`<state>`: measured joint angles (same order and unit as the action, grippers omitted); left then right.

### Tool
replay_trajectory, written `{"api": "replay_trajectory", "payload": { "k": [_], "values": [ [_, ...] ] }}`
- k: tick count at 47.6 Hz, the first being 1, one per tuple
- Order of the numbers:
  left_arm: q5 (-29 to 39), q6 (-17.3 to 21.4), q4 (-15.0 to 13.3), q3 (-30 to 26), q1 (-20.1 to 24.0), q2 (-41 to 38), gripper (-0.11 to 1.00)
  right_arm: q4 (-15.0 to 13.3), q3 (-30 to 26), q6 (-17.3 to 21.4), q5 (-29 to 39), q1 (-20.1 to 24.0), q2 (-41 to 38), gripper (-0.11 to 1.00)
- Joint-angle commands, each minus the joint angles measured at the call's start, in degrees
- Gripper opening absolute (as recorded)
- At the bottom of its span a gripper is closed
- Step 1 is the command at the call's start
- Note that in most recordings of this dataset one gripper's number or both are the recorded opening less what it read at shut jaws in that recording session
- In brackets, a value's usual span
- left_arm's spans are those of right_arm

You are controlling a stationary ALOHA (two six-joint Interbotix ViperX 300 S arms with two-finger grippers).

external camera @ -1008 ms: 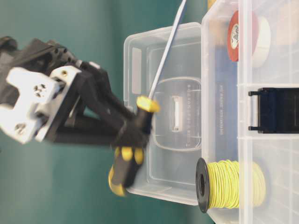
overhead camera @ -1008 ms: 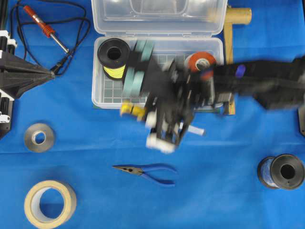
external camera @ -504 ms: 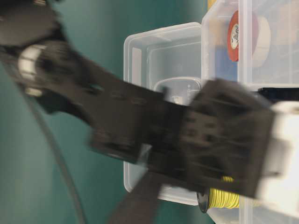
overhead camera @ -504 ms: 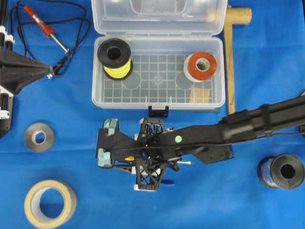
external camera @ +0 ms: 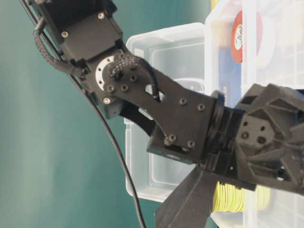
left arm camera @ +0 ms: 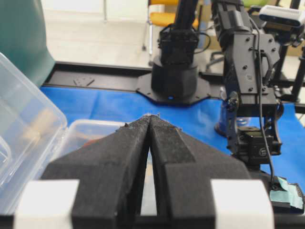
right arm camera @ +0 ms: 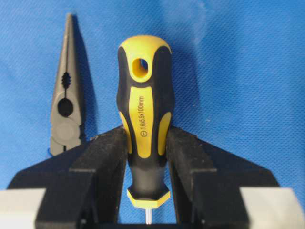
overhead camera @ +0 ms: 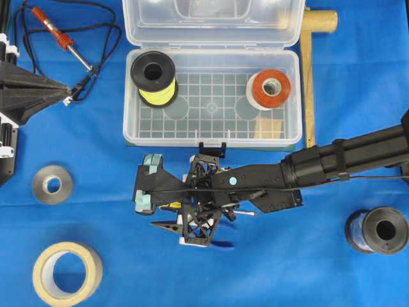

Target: Pick the screwdriver from the toolbox among several items.

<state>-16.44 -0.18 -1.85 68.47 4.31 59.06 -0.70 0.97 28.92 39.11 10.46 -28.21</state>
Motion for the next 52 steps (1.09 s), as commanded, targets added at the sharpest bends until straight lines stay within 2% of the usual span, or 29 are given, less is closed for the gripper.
{"api": "replay_trajectory", "payload": {
  "k": [1,6,9,19,26,28,32,45,52],
  "values": [
    [-0.26,0.0,-0.09,-0.53,0.18,-0.26,0.0,0.09,-0.53,0.0,-0.26,0.18,1.32,0.3],
    [-0.26,-0.09,0.0,-0.53,0.18,-0.26,0.0,0.09,-0.79,-0.09,0.88,0.18,2.02,0.62],
    [-0.26,-0.09,-0.09,-0.53,0.18,-0.26,0.0,-0.18,-0.79,-0.09,2.81,0.09,3.96,0.75],
    [-0.18,-0.62,-0.09,-0.53,0.18,-0.26,0.0,-2.46,-0.53,-0.09,9.58,0.0,13.1,0.68],
    [0.7,-0.97,-0.09,-0.53,0.09,0.35,0.0,-7.47,3.34,-0.09,12.48,0.7,22.76,0.69],
    [1.05,-0.97,-0.09,-0.53,0.09,0.79,0.0,-9.67,6.06,-0.09,11.78,1.05,26.19,0.69],
    [1.93,-0.97,-0.09,-0.62,-0.18,1.85,0.0,-11.78,11.25,0.0,9.05,1.49,31.99,0.69],
    [5.01,-0.97,-0.09,-0.53,-0.62,4.75,0.0,-15.03,33.31,2.37,-6.42,1.49,54.05,0.69],
    [5.36,-0.97,-0.09,-0.44,-0.79,4.83,0.0,-17.14,44.3,3.52,-12.04,1.49,67.32,0.69]
  ]
}}
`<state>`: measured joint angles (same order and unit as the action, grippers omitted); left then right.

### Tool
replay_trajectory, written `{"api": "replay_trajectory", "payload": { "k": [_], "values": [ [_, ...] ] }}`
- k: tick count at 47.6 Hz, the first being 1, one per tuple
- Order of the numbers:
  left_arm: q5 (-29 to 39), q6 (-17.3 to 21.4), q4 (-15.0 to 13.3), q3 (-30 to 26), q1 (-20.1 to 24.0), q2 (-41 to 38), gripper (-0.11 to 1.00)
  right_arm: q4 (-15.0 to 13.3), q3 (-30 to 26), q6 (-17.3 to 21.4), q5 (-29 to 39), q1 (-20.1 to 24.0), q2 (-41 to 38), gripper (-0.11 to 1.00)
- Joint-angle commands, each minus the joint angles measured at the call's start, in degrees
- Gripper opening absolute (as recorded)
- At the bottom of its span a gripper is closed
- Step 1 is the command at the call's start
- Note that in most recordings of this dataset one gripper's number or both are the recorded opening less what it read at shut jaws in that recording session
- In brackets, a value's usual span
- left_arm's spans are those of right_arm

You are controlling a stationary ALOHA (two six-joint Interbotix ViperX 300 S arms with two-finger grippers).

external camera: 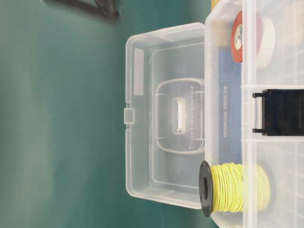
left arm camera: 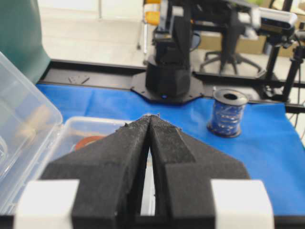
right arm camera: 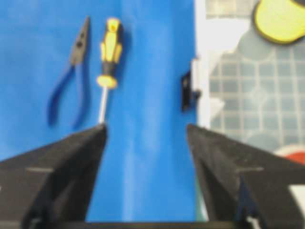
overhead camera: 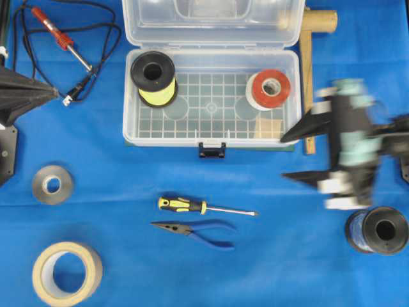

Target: Pick the screwdriver from the toolbox among several items.

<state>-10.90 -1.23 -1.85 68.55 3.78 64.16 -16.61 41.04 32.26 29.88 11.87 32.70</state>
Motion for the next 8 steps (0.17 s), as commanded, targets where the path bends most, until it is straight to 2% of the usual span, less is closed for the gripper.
{"api": "replay_trajectory", "payload": {
  "k": [1,8],
  "values": [
    [-0.26,0.09,-0.09,-0.53,-0.35,-0.35,0.0,-1.49,5.63,0.18,-3.52,0.18,8.0,0.69],
    [-0.26,0.09,-0.09,-0.44,-1.41,-0.35,0.0,-3.08,14.15,0.18,-6.77,0.0,18.28,0.69]
  ]
}}
